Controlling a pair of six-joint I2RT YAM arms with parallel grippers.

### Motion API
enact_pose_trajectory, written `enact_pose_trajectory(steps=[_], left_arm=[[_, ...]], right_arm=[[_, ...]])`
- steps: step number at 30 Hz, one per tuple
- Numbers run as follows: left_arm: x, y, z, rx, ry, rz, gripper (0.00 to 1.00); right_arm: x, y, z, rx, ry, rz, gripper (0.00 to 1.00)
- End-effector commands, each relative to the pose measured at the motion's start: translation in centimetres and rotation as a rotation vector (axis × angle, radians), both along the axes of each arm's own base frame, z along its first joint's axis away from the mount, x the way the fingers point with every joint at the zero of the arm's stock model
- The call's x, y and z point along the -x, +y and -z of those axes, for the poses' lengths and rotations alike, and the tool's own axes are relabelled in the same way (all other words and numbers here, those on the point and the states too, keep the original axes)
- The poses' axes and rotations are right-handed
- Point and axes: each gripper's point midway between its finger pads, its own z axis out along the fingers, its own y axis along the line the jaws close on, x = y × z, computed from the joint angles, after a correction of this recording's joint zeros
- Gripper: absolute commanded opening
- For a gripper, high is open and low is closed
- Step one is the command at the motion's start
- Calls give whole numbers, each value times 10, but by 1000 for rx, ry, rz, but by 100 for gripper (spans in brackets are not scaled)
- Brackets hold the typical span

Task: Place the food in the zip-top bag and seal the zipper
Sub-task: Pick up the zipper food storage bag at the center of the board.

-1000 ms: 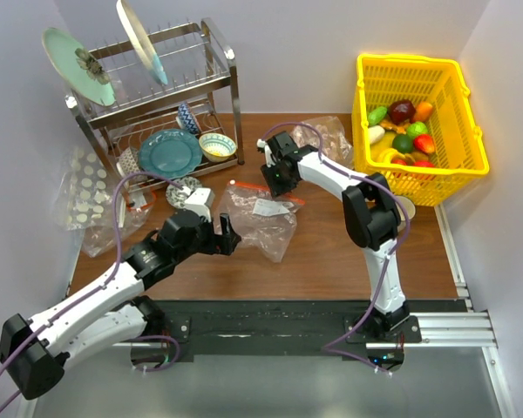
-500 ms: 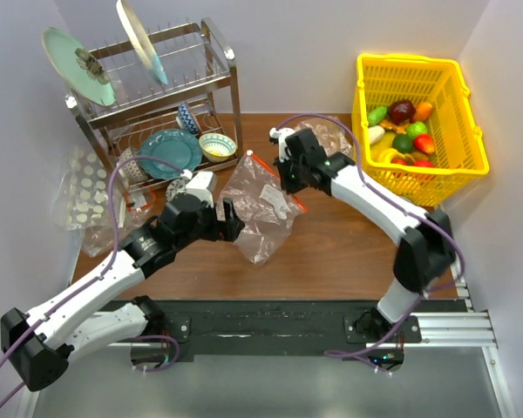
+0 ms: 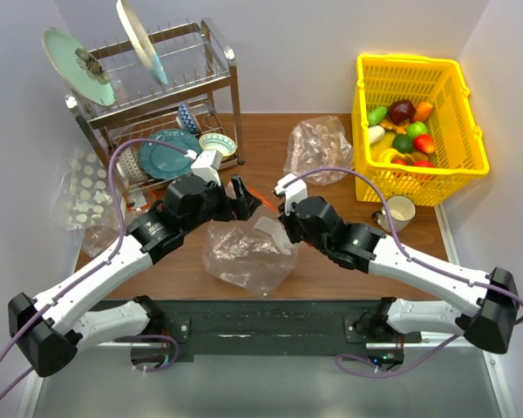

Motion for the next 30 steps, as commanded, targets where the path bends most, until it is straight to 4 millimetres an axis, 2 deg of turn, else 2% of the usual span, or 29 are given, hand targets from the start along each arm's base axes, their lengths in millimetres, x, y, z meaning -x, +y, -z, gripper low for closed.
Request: enact_pose_trajectory(steps=[1,6,8,13,15,19,23,25,27,30], left_arm=[[-11,-18,-11,124,1,-10,96],[-25,-24,6,104,31,-45,94],[-29,-27,5,115,24,-49,90],[-35,-30,8,119,17,-58,67],[-37,-32,7,129,11,-55,67],[-34,-42,7,150,22,-13,84],[-32,-47,-3,203,3,9,90],[-31,-47,-6,213,-5,12,89],[-30,-51,-6,212,-7,36,82],[-34,-54,3,192,10,35,79]], right_arm=[[-8,-2,-30,-88,-104,83,0],[2,-1,-38,-125,-138,56,0],[5,0,-38,-137,-143,43,0],[11,7,-34,-143,-132,8,0],[14,9,-31,-152,-124,-7,0],[16,14,-25,-146,-112,-20,0],[13,15,-16,-114,-96,-1,0],[13,16,-15,-115,-95,-3,0],[15,19,-16,-135,-98,-9,0],[14,21,-19,-147,-98,-10,0]])
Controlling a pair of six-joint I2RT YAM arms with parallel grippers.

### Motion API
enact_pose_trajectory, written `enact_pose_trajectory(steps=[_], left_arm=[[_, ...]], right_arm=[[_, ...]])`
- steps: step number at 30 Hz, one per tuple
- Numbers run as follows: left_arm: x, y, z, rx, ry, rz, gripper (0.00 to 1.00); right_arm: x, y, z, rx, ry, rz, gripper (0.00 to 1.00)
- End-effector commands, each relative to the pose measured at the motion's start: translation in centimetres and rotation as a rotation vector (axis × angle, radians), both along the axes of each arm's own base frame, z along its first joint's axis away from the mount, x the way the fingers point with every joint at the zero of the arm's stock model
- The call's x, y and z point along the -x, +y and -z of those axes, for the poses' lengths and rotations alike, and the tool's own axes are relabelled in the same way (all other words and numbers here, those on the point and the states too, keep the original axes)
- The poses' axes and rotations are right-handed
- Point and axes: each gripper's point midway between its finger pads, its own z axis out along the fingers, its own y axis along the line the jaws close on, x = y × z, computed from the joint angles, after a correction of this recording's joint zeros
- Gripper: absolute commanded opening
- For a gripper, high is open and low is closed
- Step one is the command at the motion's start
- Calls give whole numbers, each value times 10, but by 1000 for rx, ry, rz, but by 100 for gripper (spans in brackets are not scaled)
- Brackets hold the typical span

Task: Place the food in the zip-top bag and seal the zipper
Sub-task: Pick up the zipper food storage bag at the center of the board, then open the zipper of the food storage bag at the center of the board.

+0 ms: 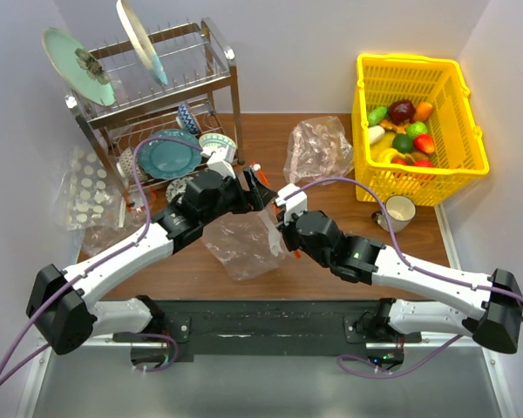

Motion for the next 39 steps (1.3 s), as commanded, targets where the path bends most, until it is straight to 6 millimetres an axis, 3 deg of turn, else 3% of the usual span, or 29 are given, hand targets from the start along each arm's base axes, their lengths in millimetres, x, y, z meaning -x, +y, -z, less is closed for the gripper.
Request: enact_pose_trajectory(steps=[1,4,12,14,16,17,18,19,26,29,32,39], left_arm=[[-6,-11,-10,41,-33,26,65],[-7,-11,-2,28,-30,23,49],[-12,-19,14,1,-24,47,49],[-11,-22,13,-8,-34,66,26],[-11,-23,12,-26,-49,78,0],[-11,-21,11,-35,-48,77,0],[-11,-20,11,-48,-56,79,0],[-10,-19,9,-54,-63,79,0],[8,-2,-2,-69,-127,103,0],[19,-1,-6,-46,-144,133,0],[28,1,-12,-29,-161,158,0],[35,8,-12,-44,-165,146,0]], right_arm=[[-1,11,-17,-85,-20,-6,0],[1,12,-18,-87,-19,-12,0],[12,21,-22,-108,-18,-95,0],[14,21,-23,-112,-19,-110,0],[16,21,-25,-125,-18,-114,14],[16,17,-24,-123,-14,-100,22],[16,16,-25,-129,-13,-91,39],[13,11,-26,-131,-17,-61,43],[4,-30,-40,-162,-2,155,45],[6,-33,-48,-180,21,166,48],[3,-30,-49,-145,63,174,48],[16,2,-58,-217,130,44,48]])
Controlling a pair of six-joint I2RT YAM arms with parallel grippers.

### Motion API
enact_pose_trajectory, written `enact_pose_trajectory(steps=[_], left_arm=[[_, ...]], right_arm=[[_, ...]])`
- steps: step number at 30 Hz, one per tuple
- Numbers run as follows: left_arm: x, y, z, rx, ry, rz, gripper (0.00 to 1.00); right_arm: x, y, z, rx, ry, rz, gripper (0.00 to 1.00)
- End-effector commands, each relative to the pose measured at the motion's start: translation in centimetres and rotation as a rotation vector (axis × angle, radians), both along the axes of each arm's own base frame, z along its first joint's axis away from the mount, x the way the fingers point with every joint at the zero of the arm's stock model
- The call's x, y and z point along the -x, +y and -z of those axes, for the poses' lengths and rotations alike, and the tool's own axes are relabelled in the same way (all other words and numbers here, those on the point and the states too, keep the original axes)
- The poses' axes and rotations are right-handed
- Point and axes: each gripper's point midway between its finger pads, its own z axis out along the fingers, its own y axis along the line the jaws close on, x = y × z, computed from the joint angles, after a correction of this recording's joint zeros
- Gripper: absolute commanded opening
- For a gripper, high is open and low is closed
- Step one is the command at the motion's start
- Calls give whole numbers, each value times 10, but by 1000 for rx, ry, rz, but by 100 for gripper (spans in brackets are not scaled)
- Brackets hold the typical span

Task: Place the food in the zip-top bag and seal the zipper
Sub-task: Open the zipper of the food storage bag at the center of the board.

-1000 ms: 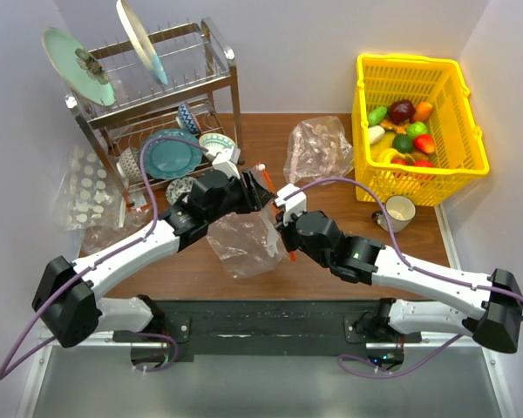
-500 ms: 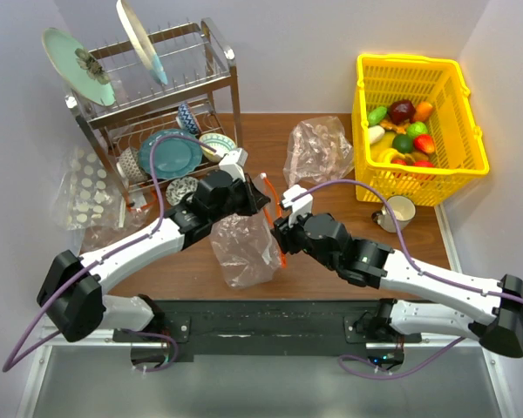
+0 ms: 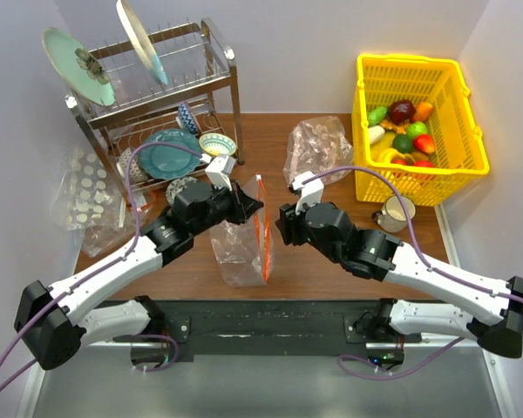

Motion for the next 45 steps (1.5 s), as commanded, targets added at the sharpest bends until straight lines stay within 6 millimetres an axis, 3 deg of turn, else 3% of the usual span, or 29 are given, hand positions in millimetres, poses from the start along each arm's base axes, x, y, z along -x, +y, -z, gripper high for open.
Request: enact_pose_trajectory(steps=[1,8,14,17,18,20,22,23,24,25,26,27,28,32,40,45], left_arm=[[5,4,-5,-5,-38,7,0],[6,2,0,-8,-28,1,0],[10,3,-11,7,-46,6,0],[12,4,-17,12,-55,11,0],[13,3,-20,17,-58,17,0],[15,4,-19,4,-48,24,0],[15,5,-24,-17,-46,26,1],[13,8,-25,-42,-48,12,30],[14,13,-19,-88,-21,6,43],[12,14,-35,-91,-37,-5,52],[11,17,-37,-115,-44,-9,62],[13,20,-36,-139,-31,-8,64],[13,19,-46,-133,-42,-5,65],[27,10,-48,-112,-16,35,60],[49,-21,-17,-188,16,33,55],[40,-18,-8,-272,4,-53,46]], right_arm=[[11,18,-17,-93,39,-76,48],[23,49,-16,-131,111,-192,49],[11,43,1,-77,137,-98,43],[8,41,14,-45,153,-71,31],[8,42,15,-44,154,-72,15],[6,41,15,-47,155,-52,1],[0,31,19,-24,153,13,0],[-3,27,18,-34,154,54,0],[-9,18,15,-37,132,112,0],[-11,16,15,-49,127,133,0],[-11,15,19,-65,136,149,0],[-9,17,19,-89,140,139,0],[-9,21,11,-140,128,133,0],[-12,20,14,-246,141,193,0],[-18,35,0,-361,139,200,0],[-17,39,-3,-370,143,187,0]])
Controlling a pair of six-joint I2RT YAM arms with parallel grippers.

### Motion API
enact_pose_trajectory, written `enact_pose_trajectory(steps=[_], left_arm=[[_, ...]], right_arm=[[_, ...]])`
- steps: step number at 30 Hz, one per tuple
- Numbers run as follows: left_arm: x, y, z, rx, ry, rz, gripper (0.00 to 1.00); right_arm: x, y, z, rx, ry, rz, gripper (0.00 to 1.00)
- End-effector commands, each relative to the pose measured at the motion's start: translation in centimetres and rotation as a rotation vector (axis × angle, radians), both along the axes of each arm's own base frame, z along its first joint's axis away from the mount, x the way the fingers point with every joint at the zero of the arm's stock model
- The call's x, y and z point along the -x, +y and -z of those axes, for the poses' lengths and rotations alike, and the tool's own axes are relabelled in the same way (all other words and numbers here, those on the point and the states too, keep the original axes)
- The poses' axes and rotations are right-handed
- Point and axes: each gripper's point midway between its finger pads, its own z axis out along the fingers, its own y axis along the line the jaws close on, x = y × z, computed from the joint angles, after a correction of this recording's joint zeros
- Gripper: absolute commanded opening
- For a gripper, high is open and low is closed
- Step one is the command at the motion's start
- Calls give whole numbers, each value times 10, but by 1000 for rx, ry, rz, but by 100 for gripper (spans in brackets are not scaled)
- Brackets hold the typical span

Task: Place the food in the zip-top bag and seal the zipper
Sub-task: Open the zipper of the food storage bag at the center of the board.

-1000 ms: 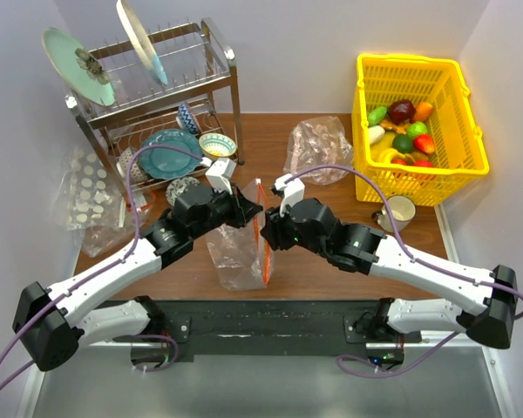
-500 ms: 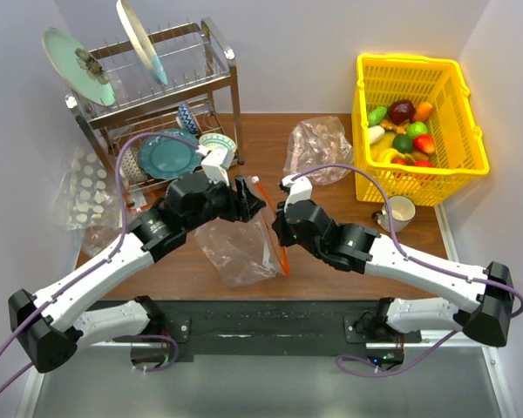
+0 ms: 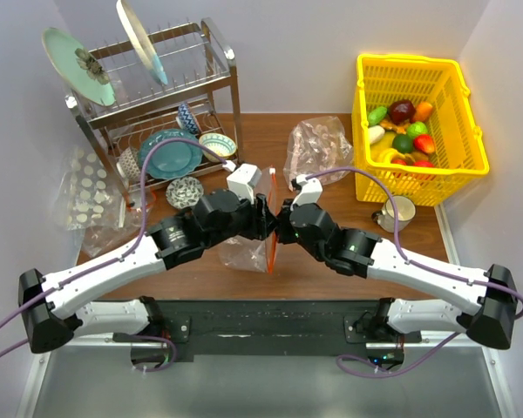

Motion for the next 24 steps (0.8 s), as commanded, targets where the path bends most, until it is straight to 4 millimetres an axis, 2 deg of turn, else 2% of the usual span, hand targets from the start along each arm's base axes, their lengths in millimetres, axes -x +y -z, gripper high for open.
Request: enact_pose_trajectory(steps=[1,8,11,14,18,21,22,24], left_arm=[[-11,7,6,-91,-27,-100,45],[-18,25,19,-228,-47,-227,43],[-21,36,14,-245,-58,-279,44],[-21,36,10,-228,-67,-278,49],[-22,31,19,-243,-61,-262,49],[-22,23,31,-261,-46,-241,42],[-22,22,34,-266,-41,-239,33],[-23,21,39,-283,-36,-239,22]], right_arm=[[-8,11,-30,-131,-45,32,0],[-8,8,-28,-133,-45,38,0],[-7,7,-27,-130,-45,42,0],[-8,6,-27,-130,-46,45,0],[-7,8,-29,-139,-46,37,0],[-7,8,-29,-139,-44,33,0],[-6,8,-28,-135,-43,32,0],[-7,6,-27,-128,-42,40,0]])
